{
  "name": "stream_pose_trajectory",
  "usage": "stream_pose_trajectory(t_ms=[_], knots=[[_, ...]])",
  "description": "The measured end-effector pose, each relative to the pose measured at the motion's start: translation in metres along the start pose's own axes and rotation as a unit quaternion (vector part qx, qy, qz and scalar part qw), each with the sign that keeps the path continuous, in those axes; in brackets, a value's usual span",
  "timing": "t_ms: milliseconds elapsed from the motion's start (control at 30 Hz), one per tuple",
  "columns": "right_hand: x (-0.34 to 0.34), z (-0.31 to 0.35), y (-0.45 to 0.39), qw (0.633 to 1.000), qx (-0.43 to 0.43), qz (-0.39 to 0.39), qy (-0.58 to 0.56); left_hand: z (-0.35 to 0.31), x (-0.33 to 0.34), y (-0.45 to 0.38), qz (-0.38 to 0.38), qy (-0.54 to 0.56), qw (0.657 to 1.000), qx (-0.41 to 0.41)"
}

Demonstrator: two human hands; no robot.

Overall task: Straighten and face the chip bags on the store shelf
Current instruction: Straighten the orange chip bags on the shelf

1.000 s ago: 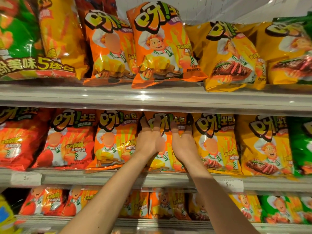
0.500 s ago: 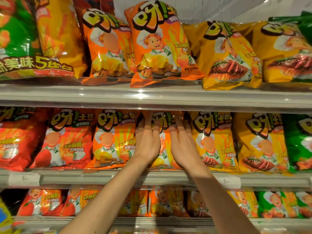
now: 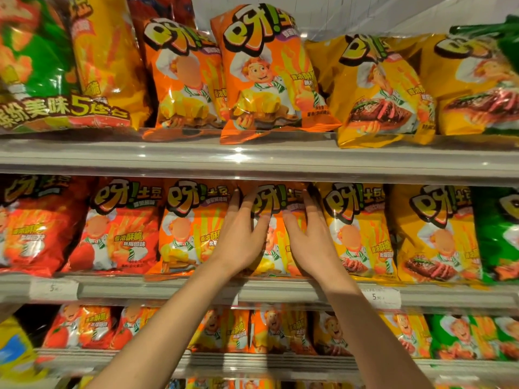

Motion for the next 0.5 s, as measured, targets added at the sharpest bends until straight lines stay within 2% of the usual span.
stream_pose_trajectory(t_ms=[100,167,300,400,500], knots=[[-0.005,-0.002,0.012,1.000,-0.006,0.024,0.004,-0.003,-0.018,0.021,-0.010,-0.006,0.998,0.054],[-0.005,-0.006,0.021,0.999,-0.021,0.026,0.024,-0.003,-0.028,0.034,-0.015,0.037,0.997,0.072],[-0.002,-0.009,0.042,0.999,-0.048,-0.009,0.000,0.002,-0.048,0.059,-0.025,0.059,0.996,0.066],[-0.003,-0.009,0.059,0.992,-0.108,-0.069,0.024,0.013,-0.059,0.078,-0.012,0.085,0.996,0.039],[0.002,-0.014,0.081,0.990,-0.107,-0.047,0.075,0.031,-0.069,0.096,0.014,0.109,0.994,0.007]])
Point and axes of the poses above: each hand's wrist, its own y-axis away from the middle knuckle, its own x-axis out of the palm, z = x × y, the point moved 5 cm from there along -y, towards the middle knuckle, and after that the axes turned 3 degrees about x, right-handed, at the moved point
